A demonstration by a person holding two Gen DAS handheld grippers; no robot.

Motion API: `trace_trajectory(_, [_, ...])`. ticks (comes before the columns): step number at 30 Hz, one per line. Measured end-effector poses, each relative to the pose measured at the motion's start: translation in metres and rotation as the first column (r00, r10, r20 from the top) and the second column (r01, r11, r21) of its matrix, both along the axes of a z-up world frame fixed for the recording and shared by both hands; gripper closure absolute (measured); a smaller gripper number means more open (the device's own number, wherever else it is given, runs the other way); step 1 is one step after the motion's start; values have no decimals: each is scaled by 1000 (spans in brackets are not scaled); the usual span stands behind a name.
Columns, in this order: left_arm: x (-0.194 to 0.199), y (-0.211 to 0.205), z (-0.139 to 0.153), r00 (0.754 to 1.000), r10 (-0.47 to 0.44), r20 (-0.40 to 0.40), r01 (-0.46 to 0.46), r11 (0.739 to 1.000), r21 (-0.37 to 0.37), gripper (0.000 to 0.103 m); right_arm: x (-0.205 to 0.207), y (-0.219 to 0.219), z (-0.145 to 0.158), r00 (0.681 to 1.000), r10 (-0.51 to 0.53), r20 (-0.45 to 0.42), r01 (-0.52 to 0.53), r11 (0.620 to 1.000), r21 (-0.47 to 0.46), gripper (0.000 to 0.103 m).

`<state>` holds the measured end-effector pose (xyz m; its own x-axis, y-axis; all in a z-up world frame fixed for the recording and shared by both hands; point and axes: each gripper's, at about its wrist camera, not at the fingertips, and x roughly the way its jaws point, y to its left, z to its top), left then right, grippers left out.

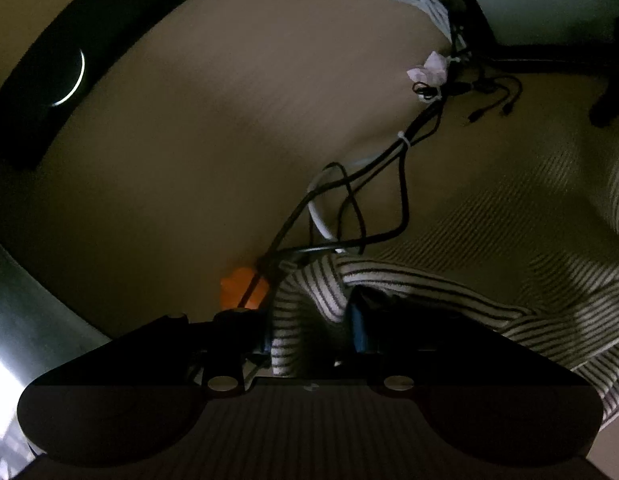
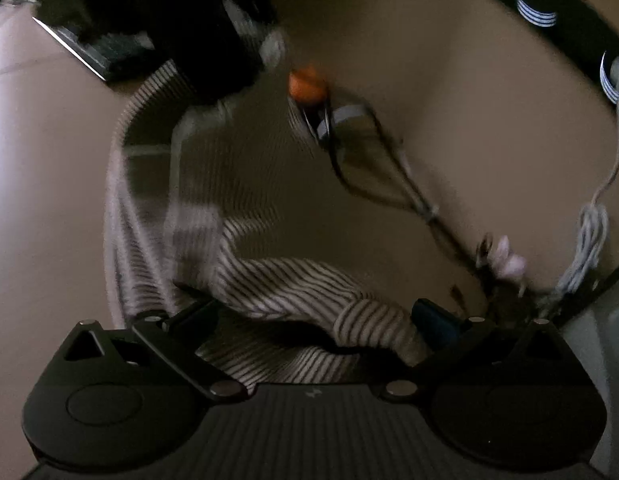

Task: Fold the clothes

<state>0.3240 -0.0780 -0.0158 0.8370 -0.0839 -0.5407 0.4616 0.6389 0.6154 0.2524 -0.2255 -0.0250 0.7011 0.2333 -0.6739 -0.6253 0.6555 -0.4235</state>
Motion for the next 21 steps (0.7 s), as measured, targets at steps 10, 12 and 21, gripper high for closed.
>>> trace_trajectory(10, [-10,10,-15,998,-52,-32,55,994,91,52,24,-19,-4,977,-126,-170,151,978,141,0])
trace_trajectory(12, [-13,15,-18,998,-51,-32,55,992,115,52,12,-21,1,990,-110,-85,122,982,147,0])
trace_trajectory(21, [9,32,-20,992,107,-63,-107,994,6,84,13,-41,12,979,-190,78,169,961,217,61])
